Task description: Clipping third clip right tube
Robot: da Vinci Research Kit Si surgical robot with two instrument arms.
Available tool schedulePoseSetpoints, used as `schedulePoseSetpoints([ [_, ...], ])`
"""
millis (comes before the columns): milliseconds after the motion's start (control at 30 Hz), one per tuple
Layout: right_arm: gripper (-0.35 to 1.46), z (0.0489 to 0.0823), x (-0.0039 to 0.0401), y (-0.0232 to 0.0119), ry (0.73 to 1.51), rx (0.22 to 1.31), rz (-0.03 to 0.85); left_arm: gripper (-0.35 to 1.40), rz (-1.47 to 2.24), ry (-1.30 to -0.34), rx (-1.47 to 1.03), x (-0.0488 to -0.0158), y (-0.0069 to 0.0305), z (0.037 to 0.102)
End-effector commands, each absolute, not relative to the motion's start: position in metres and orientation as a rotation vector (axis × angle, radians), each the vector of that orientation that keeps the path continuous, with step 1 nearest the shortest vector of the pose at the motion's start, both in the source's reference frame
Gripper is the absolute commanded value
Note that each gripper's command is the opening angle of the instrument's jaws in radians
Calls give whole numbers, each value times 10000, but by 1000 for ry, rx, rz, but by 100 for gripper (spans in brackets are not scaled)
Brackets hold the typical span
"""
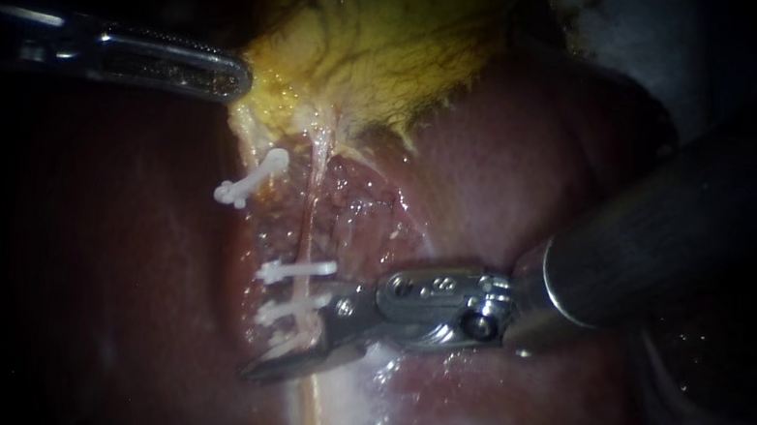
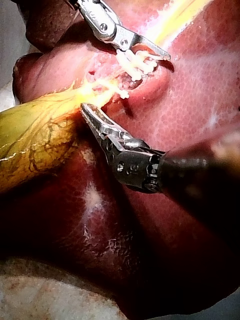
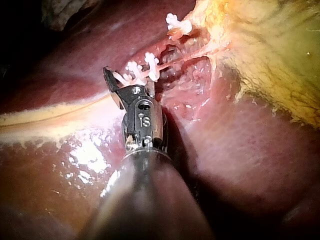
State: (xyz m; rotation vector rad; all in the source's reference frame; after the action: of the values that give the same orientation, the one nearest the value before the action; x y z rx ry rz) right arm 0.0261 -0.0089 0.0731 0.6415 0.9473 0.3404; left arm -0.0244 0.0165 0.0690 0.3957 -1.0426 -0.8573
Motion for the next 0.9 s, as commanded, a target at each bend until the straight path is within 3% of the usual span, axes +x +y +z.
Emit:
schedulePoseSetpoints([
  [33,42,730,260,-88,947,642,341,-35,-857,-1043,396,-244,165,690],
  [400,44,707,245,-41,991,680,362,-35,-857,-1043,396,-244,165,690],
  [733,46,714,222,6,1091,711,420,-35,-857,-1043,396,-244,165,690],
  [900,48,719,220,18,1155,757,491,-35,-857,-1043,396,-244,166,690],
])
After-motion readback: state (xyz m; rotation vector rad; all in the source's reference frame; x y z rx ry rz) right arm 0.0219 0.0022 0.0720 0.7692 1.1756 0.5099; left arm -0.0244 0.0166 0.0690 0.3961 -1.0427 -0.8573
